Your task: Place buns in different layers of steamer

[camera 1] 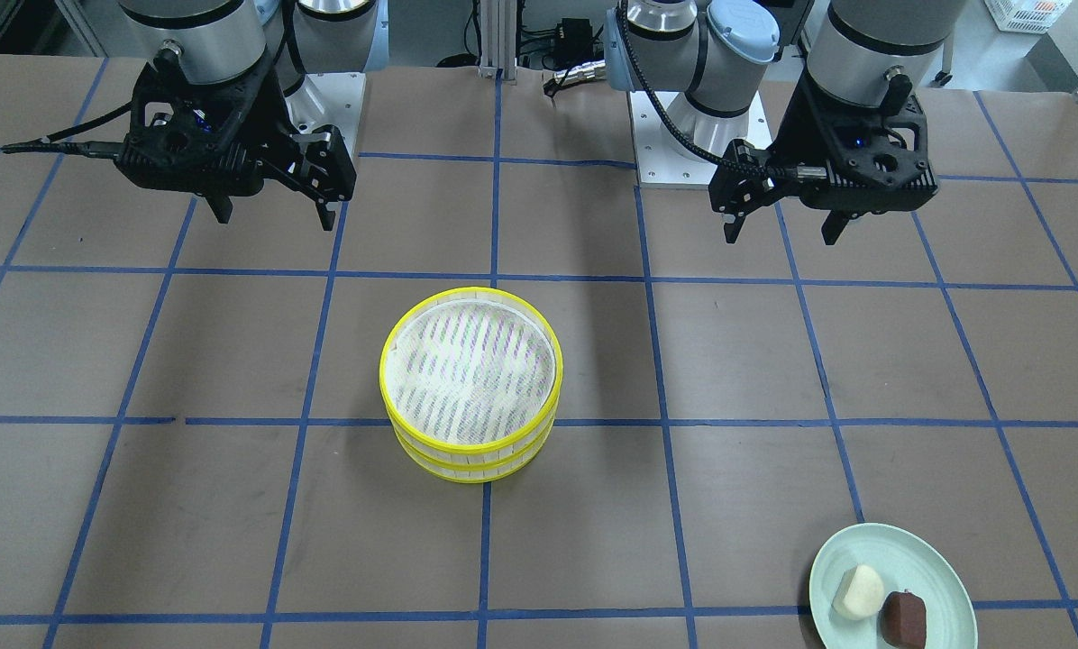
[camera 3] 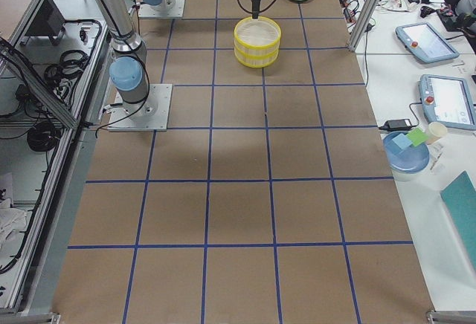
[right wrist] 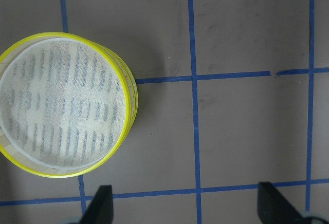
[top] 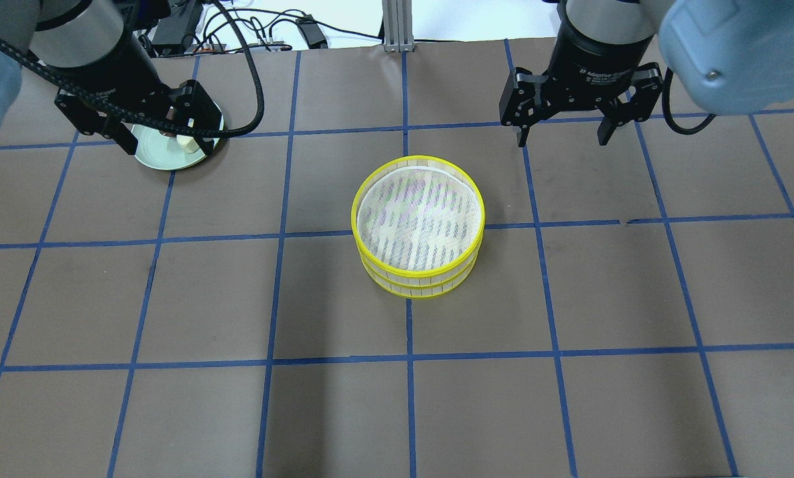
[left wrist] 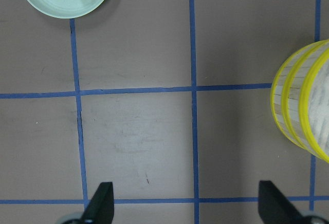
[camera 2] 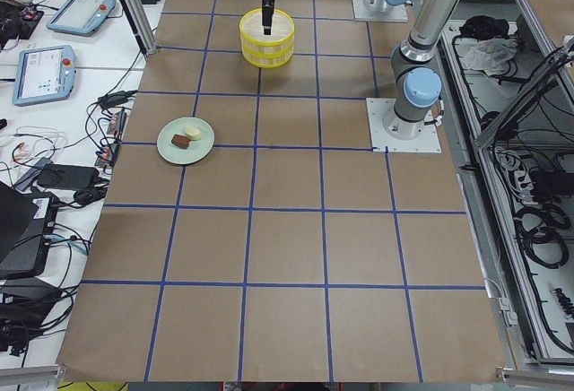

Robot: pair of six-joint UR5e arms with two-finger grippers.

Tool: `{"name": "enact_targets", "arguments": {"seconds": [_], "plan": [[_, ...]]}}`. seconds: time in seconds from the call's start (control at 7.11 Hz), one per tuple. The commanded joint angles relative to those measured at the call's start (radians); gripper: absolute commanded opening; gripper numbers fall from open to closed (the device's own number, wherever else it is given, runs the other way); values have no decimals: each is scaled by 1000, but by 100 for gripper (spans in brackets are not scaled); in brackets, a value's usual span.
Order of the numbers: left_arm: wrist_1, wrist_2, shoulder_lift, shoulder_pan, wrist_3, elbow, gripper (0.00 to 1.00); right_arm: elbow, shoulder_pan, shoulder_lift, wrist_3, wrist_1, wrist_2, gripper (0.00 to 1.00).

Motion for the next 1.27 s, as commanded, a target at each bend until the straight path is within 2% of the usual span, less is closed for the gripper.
{"name": "enact_targets", "arguments": {"seconds": [0.0,0.28,0.7,0.84,0.98,1.12], "plan": [[5,3,-1,16,-2,0,100,0,0,0,-1,0,0,100],[42,-5,-46,153,1,-25,100,0,0,0,1,0,0,100],[412,4,-184,172,69,-121,100,37,11,15,4,-30,18,100],[489,3,-236,172,90,-122,100,57,11,44,7,-91,18,100],[571,3,-291,172,145,-120,100,75,11,92,13,-103,6,99],[647,3,-344,184,237,-113,100,109,23,141,13,-200,11,98]]}}
